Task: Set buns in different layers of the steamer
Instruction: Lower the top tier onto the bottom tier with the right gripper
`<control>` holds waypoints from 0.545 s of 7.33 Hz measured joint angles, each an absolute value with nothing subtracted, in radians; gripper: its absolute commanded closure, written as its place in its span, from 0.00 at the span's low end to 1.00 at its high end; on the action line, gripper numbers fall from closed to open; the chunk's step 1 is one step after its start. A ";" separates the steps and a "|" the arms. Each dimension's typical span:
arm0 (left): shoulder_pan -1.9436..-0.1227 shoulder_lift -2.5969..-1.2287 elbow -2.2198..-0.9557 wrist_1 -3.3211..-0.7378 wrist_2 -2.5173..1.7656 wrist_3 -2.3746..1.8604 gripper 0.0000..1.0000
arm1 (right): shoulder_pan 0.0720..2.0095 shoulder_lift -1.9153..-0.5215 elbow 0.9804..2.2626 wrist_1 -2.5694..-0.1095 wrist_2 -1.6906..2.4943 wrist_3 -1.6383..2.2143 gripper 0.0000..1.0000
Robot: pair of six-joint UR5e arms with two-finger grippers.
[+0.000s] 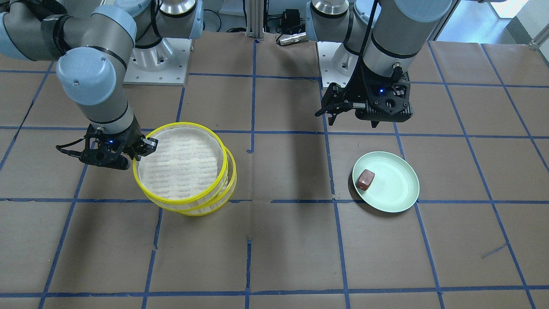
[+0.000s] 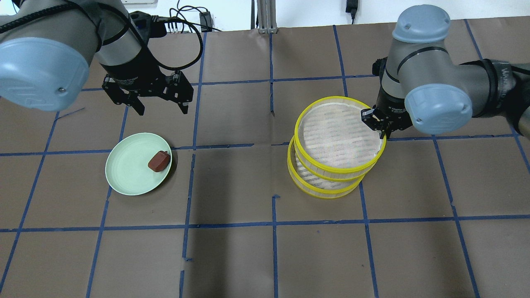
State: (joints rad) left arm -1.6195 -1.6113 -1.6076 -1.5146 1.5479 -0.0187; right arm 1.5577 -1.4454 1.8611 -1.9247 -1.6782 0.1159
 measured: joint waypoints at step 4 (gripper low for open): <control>-1.618 -1.623 -1.608 -1.513 1.545 -0.025 0.00 | 1.597 -1.489 1.958 -2.053 -1.676 0.169 0.91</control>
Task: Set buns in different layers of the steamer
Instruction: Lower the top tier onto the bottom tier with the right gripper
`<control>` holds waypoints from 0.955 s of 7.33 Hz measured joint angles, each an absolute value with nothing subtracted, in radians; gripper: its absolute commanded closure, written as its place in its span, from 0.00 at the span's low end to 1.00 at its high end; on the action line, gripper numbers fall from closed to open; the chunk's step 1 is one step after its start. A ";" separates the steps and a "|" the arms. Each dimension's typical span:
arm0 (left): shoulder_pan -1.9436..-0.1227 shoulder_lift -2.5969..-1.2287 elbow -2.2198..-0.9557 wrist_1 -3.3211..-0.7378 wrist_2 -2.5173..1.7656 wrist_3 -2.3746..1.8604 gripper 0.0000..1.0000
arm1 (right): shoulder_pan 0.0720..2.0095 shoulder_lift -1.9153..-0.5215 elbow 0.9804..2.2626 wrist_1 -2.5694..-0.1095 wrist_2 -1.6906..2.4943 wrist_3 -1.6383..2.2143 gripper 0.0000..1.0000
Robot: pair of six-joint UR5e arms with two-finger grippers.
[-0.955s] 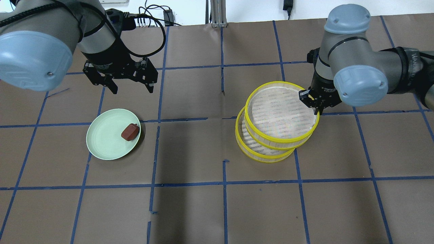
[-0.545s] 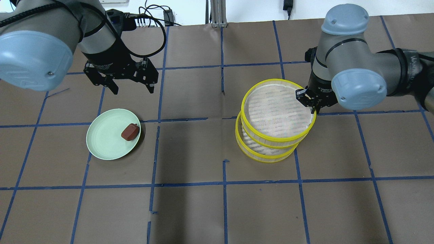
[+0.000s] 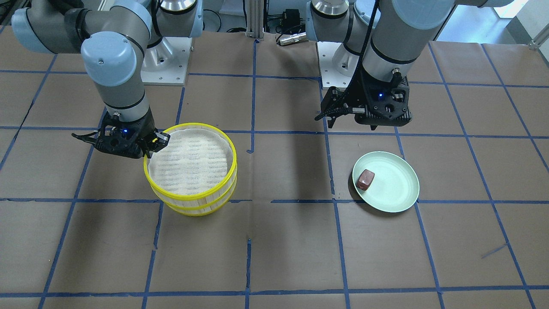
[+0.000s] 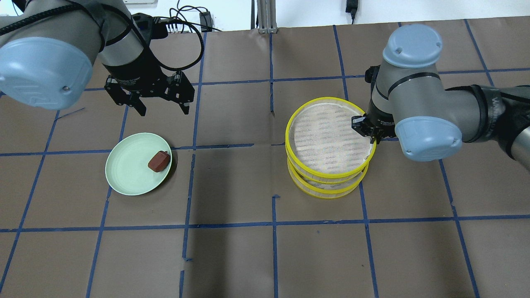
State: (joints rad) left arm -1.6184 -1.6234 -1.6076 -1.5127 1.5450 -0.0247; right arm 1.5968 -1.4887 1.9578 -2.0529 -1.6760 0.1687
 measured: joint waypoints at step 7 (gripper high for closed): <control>-1.620 -1.631 -1.611 -1.511 1.550 -0.033 0.00 | 1.588 -1.481 2.015 -2.102 -1.677 0.157 0.89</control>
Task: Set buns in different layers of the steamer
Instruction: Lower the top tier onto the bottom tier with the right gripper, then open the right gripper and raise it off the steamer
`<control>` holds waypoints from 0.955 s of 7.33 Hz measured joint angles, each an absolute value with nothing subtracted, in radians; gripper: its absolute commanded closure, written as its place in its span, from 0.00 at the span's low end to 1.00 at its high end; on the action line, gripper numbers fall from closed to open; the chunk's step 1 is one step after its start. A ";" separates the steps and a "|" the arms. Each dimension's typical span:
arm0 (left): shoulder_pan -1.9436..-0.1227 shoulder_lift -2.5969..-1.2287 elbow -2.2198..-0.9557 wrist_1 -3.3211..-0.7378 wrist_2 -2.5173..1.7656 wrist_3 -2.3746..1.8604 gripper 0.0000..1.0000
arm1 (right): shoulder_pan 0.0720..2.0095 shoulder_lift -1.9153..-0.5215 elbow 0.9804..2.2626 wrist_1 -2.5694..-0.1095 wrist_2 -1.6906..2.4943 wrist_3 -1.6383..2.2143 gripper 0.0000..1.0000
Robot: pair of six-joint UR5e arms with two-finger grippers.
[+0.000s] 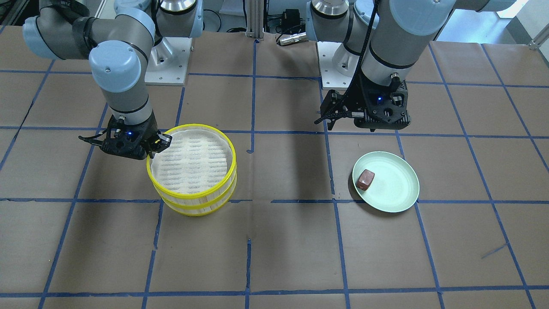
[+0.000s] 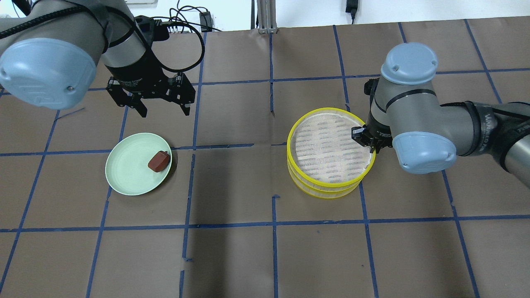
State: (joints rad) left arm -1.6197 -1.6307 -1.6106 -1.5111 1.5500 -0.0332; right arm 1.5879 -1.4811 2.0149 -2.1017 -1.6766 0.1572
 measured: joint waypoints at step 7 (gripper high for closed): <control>-1.619 -1.630 -1.612 -1.511 1.549 -0.032 0.00 | 1.588 -1.475 2.016 -2.099 -1.676 0.155 0.00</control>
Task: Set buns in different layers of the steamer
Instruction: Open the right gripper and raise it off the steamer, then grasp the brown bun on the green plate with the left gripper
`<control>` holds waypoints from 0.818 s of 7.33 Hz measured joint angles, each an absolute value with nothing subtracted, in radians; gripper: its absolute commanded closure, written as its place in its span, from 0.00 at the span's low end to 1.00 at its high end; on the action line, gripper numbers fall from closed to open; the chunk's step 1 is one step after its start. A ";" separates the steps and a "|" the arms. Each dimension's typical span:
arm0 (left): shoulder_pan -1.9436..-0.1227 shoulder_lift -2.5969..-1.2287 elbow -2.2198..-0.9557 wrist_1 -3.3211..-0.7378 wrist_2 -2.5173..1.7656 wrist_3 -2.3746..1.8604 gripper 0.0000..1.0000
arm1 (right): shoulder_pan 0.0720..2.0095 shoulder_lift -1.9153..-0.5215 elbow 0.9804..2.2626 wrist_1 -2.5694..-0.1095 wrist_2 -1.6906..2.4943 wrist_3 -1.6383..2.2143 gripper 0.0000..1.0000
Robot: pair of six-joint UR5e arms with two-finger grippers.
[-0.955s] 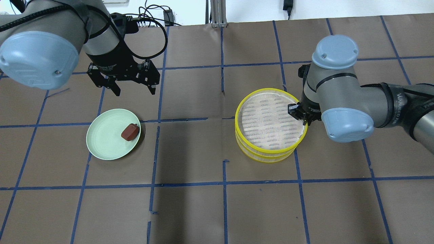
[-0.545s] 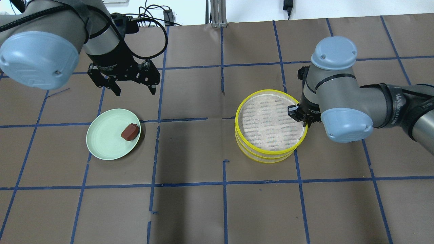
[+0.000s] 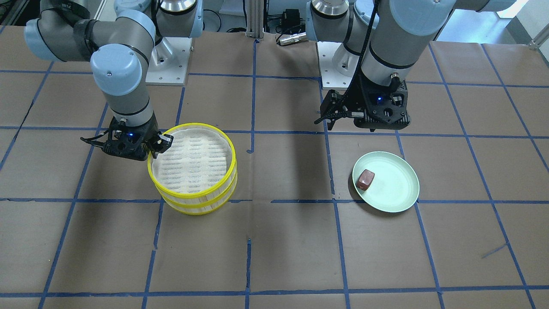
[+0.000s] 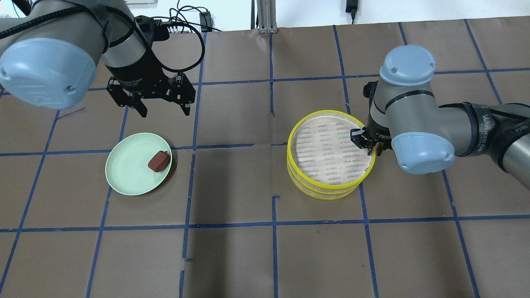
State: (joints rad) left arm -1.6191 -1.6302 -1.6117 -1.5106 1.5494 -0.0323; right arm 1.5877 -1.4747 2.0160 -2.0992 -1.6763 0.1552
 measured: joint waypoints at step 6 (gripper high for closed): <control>-1.517 -1.628 -1.672 -1.497 1.577 0.023 0.02 | 1.596 -1.513 1.591 -1.621 -1.638 0.155 0.00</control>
State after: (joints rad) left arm -1.5168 -1.6279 -1.6717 -1.4968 1.5772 0.0227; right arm 1.5956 -1.5132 1.5908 -1.6207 -1.6380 0.1553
